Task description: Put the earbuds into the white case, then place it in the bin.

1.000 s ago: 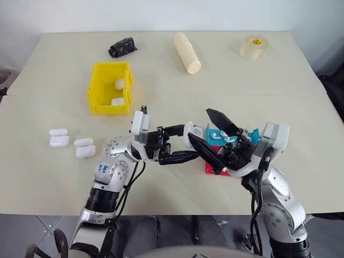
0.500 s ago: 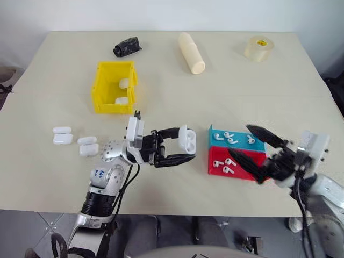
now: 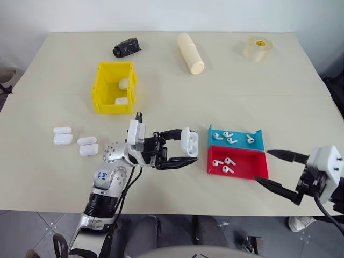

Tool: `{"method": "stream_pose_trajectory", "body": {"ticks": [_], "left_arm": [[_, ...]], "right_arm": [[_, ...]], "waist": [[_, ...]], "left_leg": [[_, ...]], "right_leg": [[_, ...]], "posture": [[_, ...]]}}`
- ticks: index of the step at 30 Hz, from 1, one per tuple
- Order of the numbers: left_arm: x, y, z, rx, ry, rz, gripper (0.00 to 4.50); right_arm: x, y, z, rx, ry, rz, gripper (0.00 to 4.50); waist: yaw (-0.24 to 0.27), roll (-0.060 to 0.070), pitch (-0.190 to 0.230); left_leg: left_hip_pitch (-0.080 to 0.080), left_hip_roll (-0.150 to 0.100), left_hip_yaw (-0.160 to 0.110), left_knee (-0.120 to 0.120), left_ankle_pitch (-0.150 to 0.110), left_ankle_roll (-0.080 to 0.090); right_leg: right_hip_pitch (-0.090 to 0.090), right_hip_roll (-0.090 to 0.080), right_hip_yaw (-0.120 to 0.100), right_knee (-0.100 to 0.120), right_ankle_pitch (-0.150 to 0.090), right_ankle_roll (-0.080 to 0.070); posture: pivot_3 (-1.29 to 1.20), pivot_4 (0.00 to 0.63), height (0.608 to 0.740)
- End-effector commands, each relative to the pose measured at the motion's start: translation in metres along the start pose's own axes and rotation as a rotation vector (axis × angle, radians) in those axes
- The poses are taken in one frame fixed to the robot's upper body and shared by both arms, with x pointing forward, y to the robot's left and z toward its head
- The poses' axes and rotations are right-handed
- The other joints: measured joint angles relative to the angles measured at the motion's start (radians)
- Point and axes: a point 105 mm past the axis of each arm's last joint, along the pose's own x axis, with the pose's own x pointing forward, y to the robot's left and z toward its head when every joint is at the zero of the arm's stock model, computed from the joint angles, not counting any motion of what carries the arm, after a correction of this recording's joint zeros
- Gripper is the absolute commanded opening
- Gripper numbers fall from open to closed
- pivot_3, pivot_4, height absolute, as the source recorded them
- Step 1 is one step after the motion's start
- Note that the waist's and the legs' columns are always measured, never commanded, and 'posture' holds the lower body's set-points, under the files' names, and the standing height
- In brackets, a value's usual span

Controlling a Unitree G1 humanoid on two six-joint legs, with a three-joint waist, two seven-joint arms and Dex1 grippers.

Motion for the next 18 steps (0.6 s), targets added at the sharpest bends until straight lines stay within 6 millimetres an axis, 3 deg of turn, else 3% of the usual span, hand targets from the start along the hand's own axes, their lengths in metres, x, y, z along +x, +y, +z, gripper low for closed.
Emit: {"method": "stream_pose_trajectory", "body": {"ticks": [1, 10, 18], "left_arm": [[0.0, 0.001, 0.002, 0.016, -0.005, -0.006, 2.83], [0.002, -0.001, -0.001, 0.014, -0.008, -0.002, 2.83], [0.004, -0.001, 0.0, 0.017, -0.01, 0.003, 2.83]], "right_arm": [[0.016, 0.016, 0.006, 0.03, 0.102, 0.08, 4.47], [0.046, 0.033, 0.001, 0.034, 0.313, 0.128, 4.47], [0.049, 0.032, -0.016, -0.062, 0.445, 0.084, 4.47]], "waist": [[0.004, -0.001, 0.0], [0.012, -0.001, 0.001], [0.011, -0.001, 0.0]], "left_leg": [[0.0, 0.001, 0.0, 0.0, 0.0, 0.0], [-0.003, 0.001, -0.002, 0.001, -0.001, 0.001], [-0.004, 0.0, -0.001, 0.001, -0.001, 0.001]], "right_leg": [[0.0, 0.0, -0.001, -0.001, 0.0, 0.0], [0.0, -0.002, -0.002, -0.005, 0.001, 0.002], [-0.001, -0.002, -0.002, -0.004, 0.001, 0.002]], "posture": [[0.0, 0.15, 0.74], [0.0, 0.15, 0.74], [0.0, 0.15, 0.74]]}}
